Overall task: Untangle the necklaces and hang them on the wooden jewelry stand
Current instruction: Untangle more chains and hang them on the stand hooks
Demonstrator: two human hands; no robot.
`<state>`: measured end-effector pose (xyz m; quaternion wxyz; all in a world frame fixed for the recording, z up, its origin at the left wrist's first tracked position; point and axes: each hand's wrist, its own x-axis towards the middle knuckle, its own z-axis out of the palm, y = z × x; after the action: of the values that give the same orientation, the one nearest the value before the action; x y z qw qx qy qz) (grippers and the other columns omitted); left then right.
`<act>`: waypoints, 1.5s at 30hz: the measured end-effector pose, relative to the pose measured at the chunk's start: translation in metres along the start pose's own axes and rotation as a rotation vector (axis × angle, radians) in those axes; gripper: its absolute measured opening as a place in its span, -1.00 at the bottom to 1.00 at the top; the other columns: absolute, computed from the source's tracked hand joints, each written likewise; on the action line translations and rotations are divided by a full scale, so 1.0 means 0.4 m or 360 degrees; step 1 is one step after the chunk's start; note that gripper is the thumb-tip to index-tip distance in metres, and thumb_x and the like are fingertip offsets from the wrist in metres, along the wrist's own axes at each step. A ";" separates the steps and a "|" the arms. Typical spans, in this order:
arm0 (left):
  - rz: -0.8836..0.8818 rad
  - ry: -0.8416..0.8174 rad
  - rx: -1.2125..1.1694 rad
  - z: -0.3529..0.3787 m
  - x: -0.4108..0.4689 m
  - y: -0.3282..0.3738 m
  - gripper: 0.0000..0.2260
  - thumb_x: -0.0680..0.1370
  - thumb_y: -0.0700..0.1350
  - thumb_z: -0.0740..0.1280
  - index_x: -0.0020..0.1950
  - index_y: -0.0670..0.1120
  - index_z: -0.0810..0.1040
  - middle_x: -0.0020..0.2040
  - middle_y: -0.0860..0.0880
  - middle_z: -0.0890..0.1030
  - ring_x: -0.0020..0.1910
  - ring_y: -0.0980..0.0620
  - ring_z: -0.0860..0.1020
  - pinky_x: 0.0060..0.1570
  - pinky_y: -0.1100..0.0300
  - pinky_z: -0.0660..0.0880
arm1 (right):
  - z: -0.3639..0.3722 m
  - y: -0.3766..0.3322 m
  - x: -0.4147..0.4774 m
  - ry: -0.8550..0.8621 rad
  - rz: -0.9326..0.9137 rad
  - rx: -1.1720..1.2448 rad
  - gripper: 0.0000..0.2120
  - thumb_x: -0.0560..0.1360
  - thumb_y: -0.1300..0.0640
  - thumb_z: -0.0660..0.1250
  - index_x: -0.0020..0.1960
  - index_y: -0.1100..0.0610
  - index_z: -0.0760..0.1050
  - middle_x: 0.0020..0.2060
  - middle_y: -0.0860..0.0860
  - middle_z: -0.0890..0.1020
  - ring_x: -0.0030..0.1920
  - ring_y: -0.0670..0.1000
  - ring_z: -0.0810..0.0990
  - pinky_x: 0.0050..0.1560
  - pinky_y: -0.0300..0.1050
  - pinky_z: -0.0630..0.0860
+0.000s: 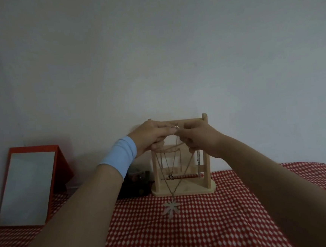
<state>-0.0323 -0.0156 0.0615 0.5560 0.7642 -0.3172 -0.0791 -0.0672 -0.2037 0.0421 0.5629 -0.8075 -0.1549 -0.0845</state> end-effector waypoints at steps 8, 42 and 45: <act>-0.0255 -0.0133 0.0002 0.023 -0.001 -0.031 -0.65 0.60 0.06 0.25 -0.09 -0.21 0.62 -0.51 -0.03 0.38 -0.56 0.06 0.34 -0.49 0.24 0.36 | -0.037 0.018 -0.018 -0.0176 0.0214 0.0402 -0.54 0.64 -0.02 0.17 -0.39 0.03 0.16 -0.42 0.01 0.28 -0.44 0.01 0.21 -0.30 -0.09 0.42; -0.0057 0.1173 -0.0167 0.103 0.247 -0.113 -0.75 0.47 -0.17 0.40 -0.42 -0.13 0.64 -0.38 -0.06 0.69 -0.39 -0.08 0.68 -0.21 0.00 0.66 | -0.099 0.176 0.102 0.1257 0.0134 -0.0131 -0.77 0.51 0.09 0.44 -0.28 0.18 0.67 -0.44 -0.04 0.70 -0.47 -0.02 0.68 -0.29 -0.17 0.67; -0.0095 0.1102 -0.0044 0.115 0.227 -0.131 -0.79 0.49 -0.18 0.39 -0.35 -0.13 0.65 -0.34 -0.03 0.69 -0.49 0.03 0.63 -0.43 0.18 0.60 | -0.085 0.207 0.083 0.1201 0.0139 -0.0099 -0.79 0.52 0.10 0.45 -0.24 0.17 0.68 -0.42 -0.02 0.71 -0.46 -0.09 0.67 -0.34 -0.22 0.65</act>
<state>0.0381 -0.0947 0.0184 0.6384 0.7469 -0.0863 0.1643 -0.0064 -0.2567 -0.0089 0.5586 -0.7422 0.1005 -0.3564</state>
